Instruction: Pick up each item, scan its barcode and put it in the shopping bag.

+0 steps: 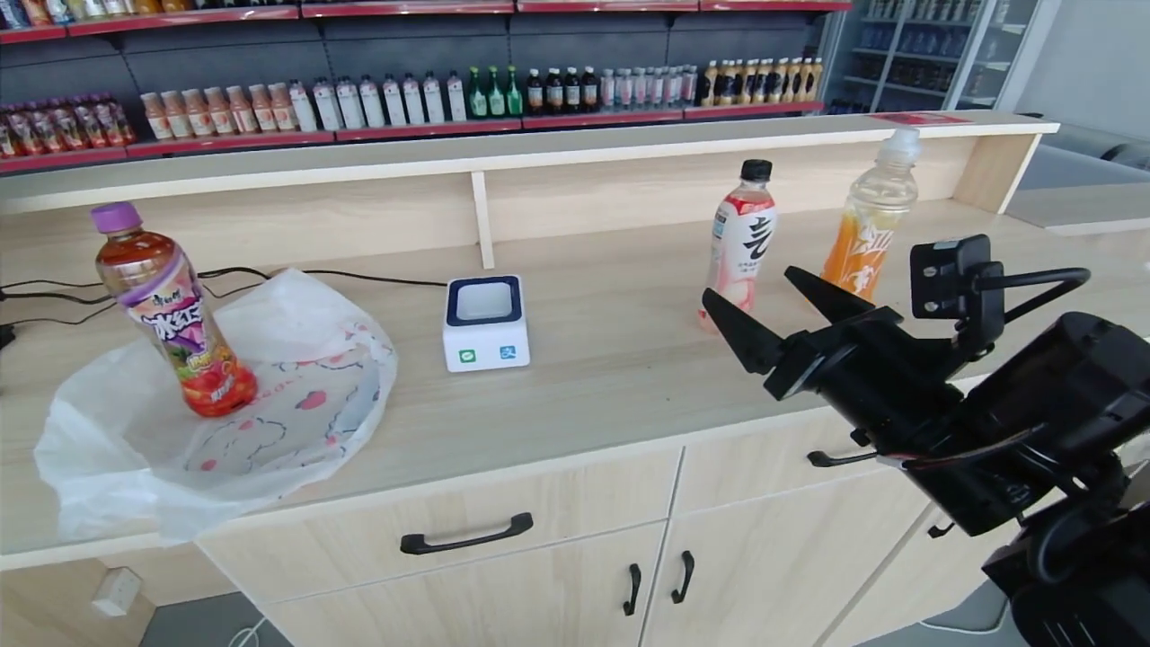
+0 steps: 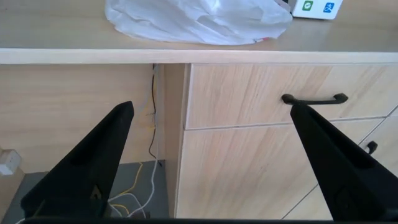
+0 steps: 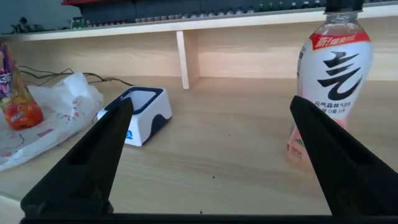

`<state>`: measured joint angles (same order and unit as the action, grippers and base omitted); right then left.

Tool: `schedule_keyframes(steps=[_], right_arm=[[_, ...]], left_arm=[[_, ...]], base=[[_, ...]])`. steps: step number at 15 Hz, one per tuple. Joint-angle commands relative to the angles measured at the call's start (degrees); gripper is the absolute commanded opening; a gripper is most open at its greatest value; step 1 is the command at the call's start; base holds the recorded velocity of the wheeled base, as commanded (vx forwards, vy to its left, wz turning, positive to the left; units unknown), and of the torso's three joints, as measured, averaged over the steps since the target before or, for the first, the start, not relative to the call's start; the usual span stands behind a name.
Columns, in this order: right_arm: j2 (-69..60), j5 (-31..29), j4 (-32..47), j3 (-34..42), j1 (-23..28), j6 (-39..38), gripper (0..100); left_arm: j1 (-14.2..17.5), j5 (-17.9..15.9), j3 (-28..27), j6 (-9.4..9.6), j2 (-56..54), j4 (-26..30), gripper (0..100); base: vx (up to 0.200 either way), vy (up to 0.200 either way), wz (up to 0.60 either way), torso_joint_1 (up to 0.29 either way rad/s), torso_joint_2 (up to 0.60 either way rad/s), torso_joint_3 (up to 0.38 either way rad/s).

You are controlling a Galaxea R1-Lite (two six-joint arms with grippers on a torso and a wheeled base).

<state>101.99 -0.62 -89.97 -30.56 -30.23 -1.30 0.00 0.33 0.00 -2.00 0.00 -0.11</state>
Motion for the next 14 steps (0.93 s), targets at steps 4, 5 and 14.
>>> schedule_keyframes(steps=[4,5,14], right_arm=[[0.23,0.01,-0.03,1.38,-0.09,-0.01,100],[0.23,0.01,-0.03,1.91,-0.09,-0.01,100],[0.32,0.01,-0.03,3.4,-1.41,-0.01,100]], left_arm=[[0.0,0.02,0.0,-0.02,0.09,-0.07,100],[0.0,0.02,0.0,-0.02,0.09,-0.07,100],[-0.09,0.02,0.0,0.07,0.0,-0.07,100]], base=[[0.0,-0.2,0.3,0.001,0.0,0.002],[0.0,-0.2,0.0,0.002,0.0,0.002],[0.133,-0.156,0.0,0.003,0.0,0.004]])
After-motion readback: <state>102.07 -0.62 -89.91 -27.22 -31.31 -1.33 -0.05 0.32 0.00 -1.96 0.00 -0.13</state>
